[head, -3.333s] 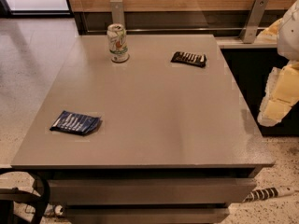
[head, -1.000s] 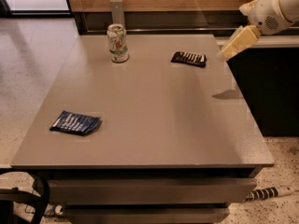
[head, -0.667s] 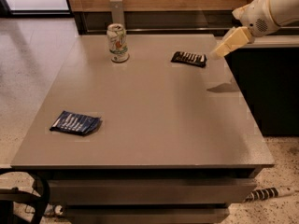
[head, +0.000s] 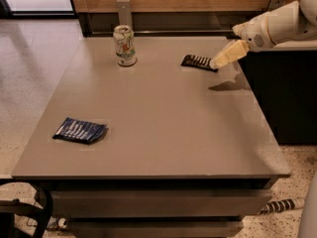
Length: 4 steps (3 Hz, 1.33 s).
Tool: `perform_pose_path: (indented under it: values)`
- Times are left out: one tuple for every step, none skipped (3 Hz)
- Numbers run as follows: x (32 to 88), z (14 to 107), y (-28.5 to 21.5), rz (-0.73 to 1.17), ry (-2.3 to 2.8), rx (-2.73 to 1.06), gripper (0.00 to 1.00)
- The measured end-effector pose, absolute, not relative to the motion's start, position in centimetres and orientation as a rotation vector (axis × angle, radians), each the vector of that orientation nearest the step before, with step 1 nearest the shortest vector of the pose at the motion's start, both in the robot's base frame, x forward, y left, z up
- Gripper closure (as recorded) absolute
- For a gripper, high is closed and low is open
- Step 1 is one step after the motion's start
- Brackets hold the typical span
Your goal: Move rxbar chocolate near rxbar blueberry
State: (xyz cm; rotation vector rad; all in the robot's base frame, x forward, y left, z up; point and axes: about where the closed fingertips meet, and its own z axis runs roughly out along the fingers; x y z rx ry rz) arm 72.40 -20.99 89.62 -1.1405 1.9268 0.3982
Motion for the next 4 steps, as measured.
perform_pose_path:
  values:
    - [73.1, 86.9, -20.7, 0.426, 1.919, -1.086, 0.00]
    - [74.1, 84.9, -20.3, 0.475, 1.878, -1.040, 0.00]
    - [75.2, 83.5, -19.4, 0.547, 1.857, -1.012, 0.00]
    - [75.9, 82.6, -18.9, 0.606, 1.853, -0.990, 0.00]
